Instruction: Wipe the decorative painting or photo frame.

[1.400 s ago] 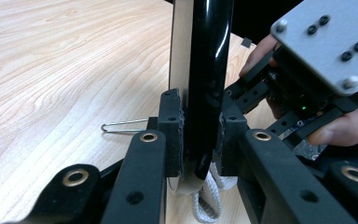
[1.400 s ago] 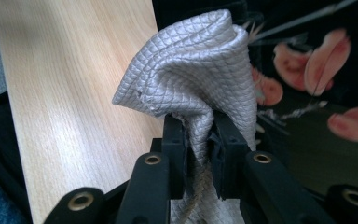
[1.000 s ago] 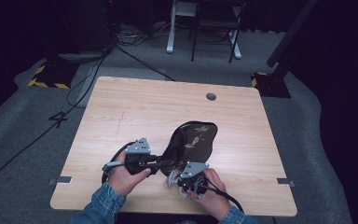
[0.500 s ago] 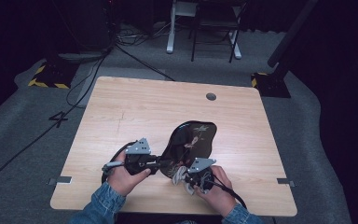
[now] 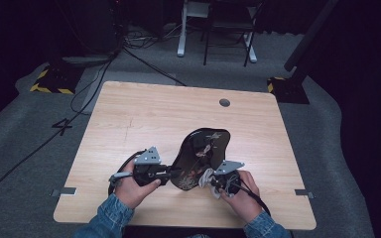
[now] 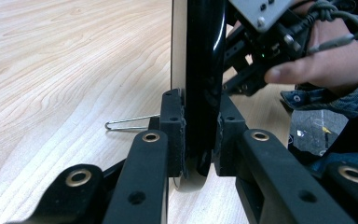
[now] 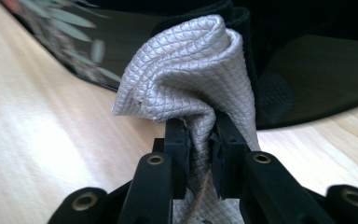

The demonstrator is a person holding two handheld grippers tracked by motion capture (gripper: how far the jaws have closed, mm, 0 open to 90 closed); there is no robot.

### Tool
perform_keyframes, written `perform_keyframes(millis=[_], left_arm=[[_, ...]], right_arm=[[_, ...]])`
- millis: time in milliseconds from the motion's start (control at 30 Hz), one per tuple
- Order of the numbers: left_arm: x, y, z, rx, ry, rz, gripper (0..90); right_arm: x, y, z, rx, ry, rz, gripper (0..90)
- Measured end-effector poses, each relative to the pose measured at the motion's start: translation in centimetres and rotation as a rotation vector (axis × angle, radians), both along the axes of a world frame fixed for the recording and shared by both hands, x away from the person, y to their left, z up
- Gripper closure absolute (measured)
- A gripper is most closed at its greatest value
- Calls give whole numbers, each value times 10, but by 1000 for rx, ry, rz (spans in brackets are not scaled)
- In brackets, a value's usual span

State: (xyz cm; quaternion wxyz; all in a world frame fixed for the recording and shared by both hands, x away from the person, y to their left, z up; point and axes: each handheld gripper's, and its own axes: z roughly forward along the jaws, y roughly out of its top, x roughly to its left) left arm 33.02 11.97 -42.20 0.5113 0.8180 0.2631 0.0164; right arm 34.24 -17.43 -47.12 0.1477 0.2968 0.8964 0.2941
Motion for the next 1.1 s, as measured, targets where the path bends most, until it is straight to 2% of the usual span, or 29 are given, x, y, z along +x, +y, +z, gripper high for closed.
perform_keyframes(millis=[100,233,333,367,533,633,667,833,933,1100], left_arm=[[0,0,0,-2,1,3,781],[0,-1,0,0,-6,0,781],[0,-2,0,-1,-8,-1,781],[0,-2,0,0,-9,-1,781],[0,-2,0,-1,-9,0,781],[1,-2,0,-8,3,2,780],[2,-2,0,-9,5,1,779],[1,-2,-1,-15,-2,3,780],[2,-2,-2,-17,0,2,780],[2,-1,-2,-17,-2,1,779]], right_arm=[[1,-6,5,11,3,-8,794],[-4,-13,29,72,-31,-8,795],[-11,-19,58,150,-90,1,794],[-13,-21,69,176,-122,7,794],[-19,-21,102,233,-210,39,794],[-19,-19,119,254,-242,61,794],[-19,-17,124,259,-239,69,794],[-15,-14,141,297,-248,80,794],[-14,-11,152,319,-272,91,794],[-11,-8,162,350,-286,100,793]])
